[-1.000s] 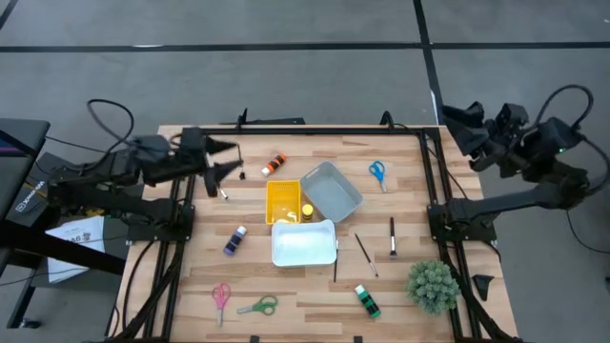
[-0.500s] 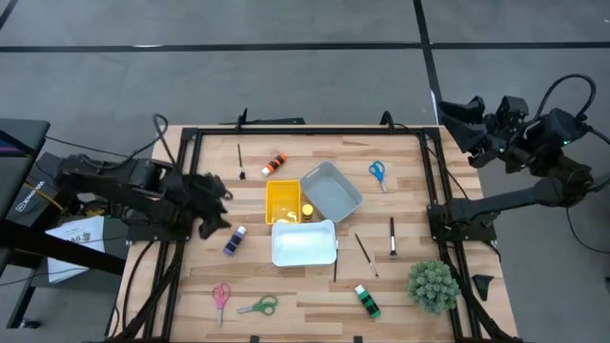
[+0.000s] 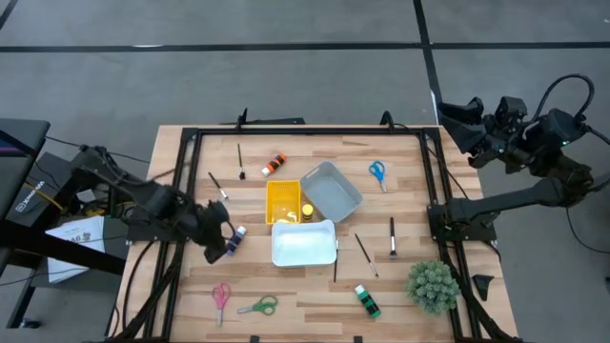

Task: Pick & Place Paint Supplies
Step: Put the purple paint bottle into the yellow bin

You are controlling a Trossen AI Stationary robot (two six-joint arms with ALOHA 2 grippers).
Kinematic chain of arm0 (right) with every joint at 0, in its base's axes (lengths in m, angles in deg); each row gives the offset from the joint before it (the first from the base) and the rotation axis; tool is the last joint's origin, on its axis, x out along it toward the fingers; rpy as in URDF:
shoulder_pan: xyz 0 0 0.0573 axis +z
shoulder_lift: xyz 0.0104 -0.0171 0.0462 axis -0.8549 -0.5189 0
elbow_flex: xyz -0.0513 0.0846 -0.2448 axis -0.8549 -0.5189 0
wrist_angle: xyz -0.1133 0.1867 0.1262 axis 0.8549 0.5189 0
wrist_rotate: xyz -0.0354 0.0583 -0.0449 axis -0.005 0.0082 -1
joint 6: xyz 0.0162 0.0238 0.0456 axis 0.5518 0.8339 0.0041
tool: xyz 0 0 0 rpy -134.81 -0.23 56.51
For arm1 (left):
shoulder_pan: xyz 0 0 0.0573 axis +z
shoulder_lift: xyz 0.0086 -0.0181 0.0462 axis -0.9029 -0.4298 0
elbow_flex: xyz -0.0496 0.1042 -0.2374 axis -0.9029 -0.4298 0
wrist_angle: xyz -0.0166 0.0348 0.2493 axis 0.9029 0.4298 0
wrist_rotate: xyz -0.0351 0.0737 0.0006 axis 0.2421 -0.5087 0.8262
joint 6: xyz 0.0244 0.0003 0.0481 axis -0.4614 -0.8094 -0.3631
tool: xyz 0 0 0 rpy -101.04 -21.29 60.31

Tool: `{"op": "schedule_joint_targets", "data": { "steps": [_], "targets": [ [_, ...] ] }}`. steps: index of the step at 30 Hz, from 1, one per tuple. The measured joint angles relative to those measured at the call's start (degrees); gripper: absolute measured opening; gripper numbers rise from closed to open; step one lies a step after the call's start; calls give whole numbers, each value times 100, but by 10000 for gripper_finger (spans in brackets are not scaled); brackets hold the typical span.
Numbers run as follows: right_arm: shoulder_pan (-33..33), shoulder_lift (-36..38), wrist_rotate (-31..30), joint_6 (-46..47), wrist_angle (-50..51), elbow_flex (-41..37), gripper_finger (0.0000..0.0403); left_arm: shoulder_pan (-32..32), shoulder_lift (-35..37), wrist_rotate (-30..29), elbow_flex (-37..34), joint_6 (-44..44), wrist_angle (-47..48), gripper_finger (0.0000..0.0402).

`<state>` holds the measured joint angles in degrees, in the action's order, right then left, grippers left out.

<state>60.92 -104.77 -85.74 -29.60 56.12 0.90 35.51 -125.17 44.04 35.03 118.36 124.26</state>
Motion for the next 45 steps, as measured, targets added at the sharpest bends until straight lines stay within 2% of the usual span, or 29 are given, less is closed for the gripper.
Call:
{"op": "schedule_joint_targets", "data": {
  "steps": [5, 9, 18, 25, 34, 38, 45],
  "targets": [
    [0, 0, -2, 13, -2, 0, 238, -420, -431, -139, -585, 953, -8, 247],
    [0, 7, -2, 11, -4, 0, 238, -624, -753, -138, -1013, 1320, -351, 247],
    [0, 13, -2, -7, -4, 0, 238, -656, -1214, -204, -1610, 1793, -1822, 248],
    [0, 17, -2, -4, -4, 0, 238, -656, -1728, -444, -1670, 2222, -1850, 248],
    [0, 145, -2, -4, -16, 4, 238, -653, -2335, -740, -1670, 2200, -2170, 244],
    [-2, 237, -2, -4, -28, 6, 238, -653, -2420, -737, -1670, 2198, -2319, 219],
    [-2, 341, -4, -4, 11, 2, 238, -653, -2208, -728, -1670, 2193, -2337, 141]
  ]
}}
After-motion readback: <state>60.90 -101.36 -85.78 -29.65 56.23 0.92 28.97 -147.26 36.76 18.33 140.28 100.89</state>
